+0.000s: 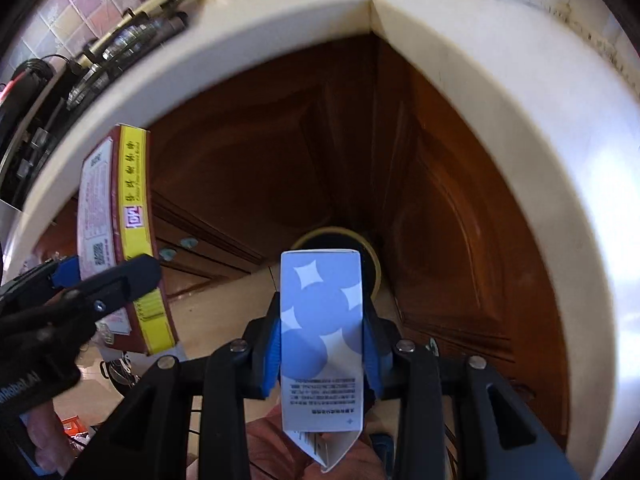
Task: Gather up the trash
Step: 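Carry both boxes down over the black trash bin with both tools, then open the right tool over the bin while the left tool releases its box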
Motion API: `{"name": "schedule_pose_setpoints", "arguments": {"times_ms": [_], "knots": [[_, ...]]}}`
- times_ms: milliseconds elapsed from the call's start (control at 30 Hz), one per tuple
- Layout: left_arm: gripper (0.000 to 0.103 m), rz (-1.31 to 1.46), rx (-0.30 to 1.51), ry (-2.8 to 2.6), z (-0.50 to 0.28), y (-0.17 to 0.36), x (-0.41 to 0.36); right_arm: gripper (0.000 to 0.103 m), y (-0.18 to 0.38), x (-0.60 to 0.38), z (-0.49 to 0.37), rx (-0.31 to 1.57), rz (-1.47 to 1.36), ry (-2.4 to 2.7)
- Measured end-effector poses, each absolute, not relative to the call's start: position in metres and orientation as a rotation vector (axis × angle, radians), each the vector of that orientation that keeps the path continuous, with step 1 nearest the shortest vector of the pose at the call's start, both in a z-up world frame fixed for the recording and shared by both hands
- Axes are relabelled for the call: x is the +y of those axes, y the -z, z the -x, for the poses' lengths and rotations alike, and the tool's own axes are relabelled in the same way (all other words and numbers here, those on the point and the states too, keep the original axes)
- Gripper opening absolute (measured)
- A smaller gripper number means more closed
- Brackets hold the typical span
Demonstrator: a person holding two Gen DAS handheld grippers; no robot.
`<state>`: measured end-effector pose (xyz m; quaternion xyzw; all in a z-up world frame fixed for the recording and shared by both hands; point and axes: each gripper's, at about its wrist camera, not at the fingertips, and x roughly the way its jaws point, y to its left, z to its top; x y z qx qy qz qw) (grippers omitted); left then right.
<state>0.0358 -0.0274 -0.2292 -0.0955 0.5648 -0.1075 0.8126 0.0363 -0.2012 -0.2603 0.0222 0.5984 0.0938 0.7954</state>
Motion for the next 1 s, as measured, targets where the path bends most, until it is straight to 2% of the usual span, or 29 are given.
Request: {"name": "schedule_pose_setpoints", "arguments": {"times_ms": [367,767,933,967,1000], "knots": [[0.057,0.285,1.34,0.169,-0.053,0.353,-0.021,0.034,0.358,-0.206,-0.051,1.315,-0.111,-0.194],[0.058,0.253,1.406,0.245,-0.087,0.419,-0.034,0.035,0.424,-0.204,-0.087,1.341,-0.152,-0.172],[0.063,0.246,1.421,0.251,-0.101,0.43,-0.039,0.035,0.436,-0.201,-0.099,1.347,-0.15,-0.14],[0.066,0.233,1.419,0.245,-0.104,0.431,-0.039,0.035,0.437,-0.202,-0.1,1.349,-0.152,-0.136],[0.072,0.216,1.42,0.237,-0.106,0.433,-0.04,0.035,0.439,-0.201,-0.102,1.351,-0.152,-0.134]]}}
